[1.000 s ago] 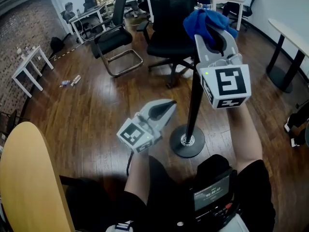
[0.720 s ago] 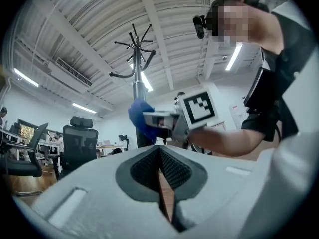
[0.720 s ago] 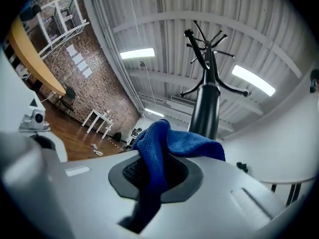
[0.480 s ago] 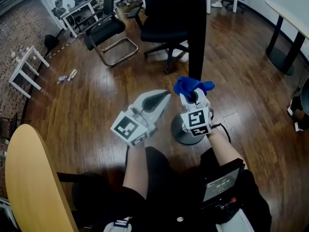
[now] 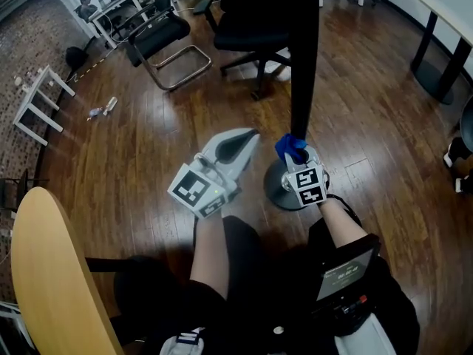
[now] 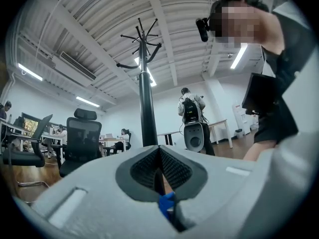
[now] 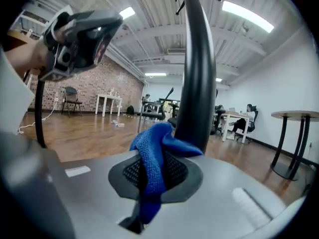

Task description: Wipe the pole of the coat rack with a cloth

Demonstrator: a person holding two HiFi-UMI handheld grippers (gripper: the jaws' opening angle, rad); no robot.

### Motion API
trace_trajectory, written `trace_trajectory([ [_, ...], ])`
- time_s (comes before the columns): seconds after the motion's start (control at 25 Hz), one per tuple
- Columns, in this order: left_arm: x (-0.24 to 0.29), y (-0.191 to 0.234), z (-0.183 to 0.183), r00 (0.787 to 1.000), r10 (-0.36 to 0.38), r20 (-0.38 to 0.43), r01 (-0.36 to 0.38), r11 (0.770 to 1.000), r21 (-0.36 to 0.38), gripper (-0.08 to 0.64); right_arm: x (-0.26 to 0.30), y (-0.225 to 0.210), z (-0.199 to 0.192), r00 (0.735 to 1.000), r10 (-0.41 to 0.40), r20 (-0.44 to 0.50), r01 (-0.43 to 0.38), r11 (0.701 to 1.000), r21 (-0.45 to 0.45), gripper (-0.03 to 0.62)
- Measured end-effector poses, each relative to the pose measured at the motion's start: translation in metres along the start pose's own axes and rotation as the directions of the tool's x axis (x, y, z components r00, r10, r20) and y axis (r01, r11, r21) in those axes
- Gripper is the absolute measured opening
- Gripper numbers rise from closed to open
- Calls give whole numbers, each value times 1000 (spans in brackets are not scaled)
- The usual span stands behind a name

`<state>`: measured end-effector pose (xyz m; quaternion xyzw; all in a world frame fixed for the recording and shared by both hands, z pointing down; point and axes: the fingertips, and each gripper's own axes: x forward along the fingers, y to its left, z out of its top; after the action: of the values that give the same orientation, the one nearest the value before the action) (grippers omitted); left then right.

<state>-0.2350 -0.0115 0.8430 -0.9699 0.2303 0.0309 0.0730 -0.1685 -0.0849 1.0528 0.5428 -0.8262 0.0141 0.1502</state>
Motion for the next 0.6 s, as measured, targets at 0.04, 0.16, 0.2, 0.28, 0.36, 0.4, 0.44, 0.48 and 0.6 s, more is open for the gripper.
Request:
trace_trajectory([
  [0.04, 1, 1, 1, 1000, 1, 2, -1, 1000, 0, 0, -7, -5, 25, 998, -14, 53, 13, 1000, 8, 23],
  [0.16, 5, 7, 9, 1000, 9, 13, -9, 1000, 8, 0, -38, -27, 139, 958, -43, 284, 41, 999, 12, 23],
  [0.2, 6, 7, 13, 1000, 7, 17, -8, 1000, 9, 0, -55, -35, 182, 928, -51, 370, 54, 999, 3, 24],
  [0.28, 11, 7, 24, 1000, -4, 24, 4, 1000, 12, 0, -94, -55, 267, 848, -72, 525, 89, 996, -7, 25],
  [0.36, 17, 8, 48, 1000, -10, 30, 10, 1000, 6, 0, -133, -82, 343, 768, -115, 630, 121, 992, 34, 25],
  [0.4, 20, 10, 65, 999, -12, 30, 12, 1000, -6, 0, -149, -98, 372, 738, -156, 657, 138, 987, 79, 25],
  [0.44, 23, 11, 83, 1000, -16, 26, 17, 1000, -20, 0, -160, -117, 392, 723, -203, 661, 153, 979, 134, 25],
  [0.48, 27, 12, 105, 1000, -23, 20, 24, 999, -32, 0, -163, -135, 404, 730, -245, 638, 162, 969, 187, 25],
  [0.6, 33, 15, 177, 999, -46, 11, 47, 998, -37, 0, -136, -171, 393, 848, -275, 452, 144, 943, 301, 25],
])
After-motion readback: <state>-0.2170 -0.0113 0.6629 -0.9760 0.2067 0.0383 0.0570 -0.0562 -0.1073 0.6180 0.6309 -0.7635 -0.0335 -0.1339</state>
